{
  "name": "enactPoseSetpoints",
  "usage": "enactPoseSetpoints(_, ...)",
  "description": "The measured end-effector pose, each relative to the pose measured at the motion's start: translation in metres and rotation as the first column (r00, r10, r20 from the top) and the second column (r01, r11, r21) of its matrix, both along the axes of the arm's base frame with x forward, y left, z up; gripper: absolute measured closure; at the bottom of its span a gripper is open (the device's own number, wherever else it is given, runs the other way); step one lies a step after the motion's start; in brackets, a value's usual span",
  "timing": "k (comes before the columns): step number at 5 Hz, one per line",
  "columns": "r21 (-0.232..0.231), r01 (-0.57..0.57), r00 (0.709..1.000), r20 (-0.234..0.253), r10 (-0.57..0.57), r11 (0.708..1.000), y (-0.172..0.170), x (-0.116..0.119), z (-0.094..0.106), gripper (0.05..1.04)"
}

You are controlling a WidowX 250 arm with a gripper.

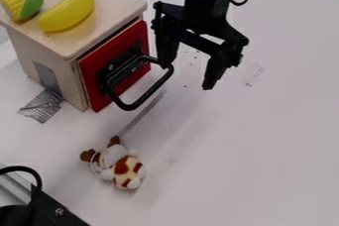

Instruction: Move the banana to the center of the table

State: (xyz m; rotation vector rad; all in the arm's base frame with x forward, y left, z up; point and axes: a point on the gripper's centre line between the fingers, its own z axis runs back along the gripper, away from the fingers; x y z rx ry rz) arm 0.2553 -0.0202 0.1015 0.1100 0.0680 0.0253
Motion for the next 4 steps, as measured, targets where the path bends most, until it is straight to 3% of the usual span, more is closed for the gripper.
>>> enactPoseSetpoints(1, 0.004, -0.003, 1.0, -0.03, 0.003, 1.0, 0.001, -0.004, -0.006, 0.086)
enactPoseSetpoints(2, 0.008, -0.02, 0.999, -0.042, 0.021, 1.0, 0.011, -0.01, 0.003, 0.086)
enactPoseSetpoints(3, 0.055, -0.074, 0.996, -0.04, 0.077, 0.996, 0.027, -0.014, 0.017, 0.086)
enactPoseSetpoints(4, 0.05, -0.127, 0.992, 0.002, 0.127, 0.991, 0.049, -0.013, 0.039, 0.086)
